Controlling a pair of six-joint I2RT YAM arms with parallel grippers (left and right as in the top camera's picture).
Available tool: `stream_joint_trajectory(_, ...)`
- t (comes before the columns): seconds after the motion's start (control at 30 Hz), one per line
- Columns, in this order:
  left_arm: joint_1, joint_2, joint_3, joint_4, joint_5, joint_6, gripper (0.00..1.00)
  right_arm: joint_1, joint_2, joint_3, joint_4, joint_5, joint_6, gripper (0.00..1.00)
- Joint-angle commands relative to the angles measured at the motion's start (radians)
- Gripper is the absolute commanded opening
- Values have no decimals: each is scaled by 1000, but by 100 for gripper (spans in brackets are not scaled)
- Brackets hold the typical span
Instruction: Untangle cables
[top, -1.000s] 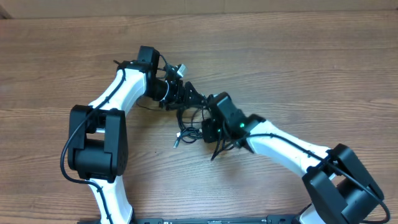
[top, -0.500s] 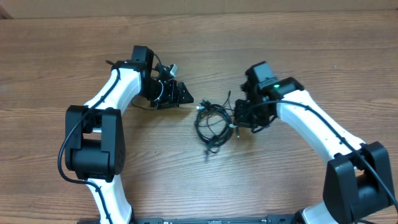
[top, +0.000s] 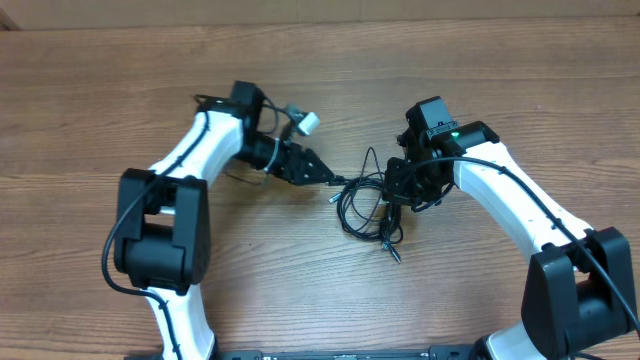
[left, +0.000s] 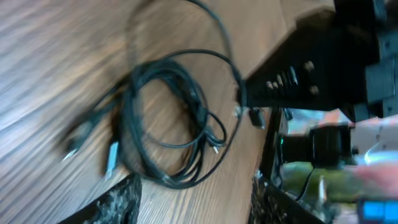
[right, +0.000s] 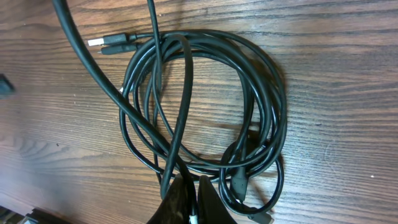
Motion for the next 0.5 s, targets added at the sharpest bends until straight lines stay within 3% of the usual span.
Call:
stream_joint_trajectory(0.0, -81, 5, 1, 3, 15, 141, 58, 3, -3, 21, 5, -5, 0, 4)
stream_joint_trajectory(0.13, -180, 6, 1, 42, -132, 140, 58, 3, -3, 21, 5, -5, 0, 4)
stream_joint_trajectory(0.23, -234, 6, 1, 81, -195, 127, 53, 3, -3, 21, 6, -5, 0, 4)
stream_joint_trajectory(0.33, -278, 6, 1, 136, -286, 38, 52, 3, -3, 21, 6, -5, 0, 4)
stream_joint_trajectory(0.47, -308, 7, -1, 197, -327, -72, 41, 3, -3, 21, 6, -5, 0, 4)
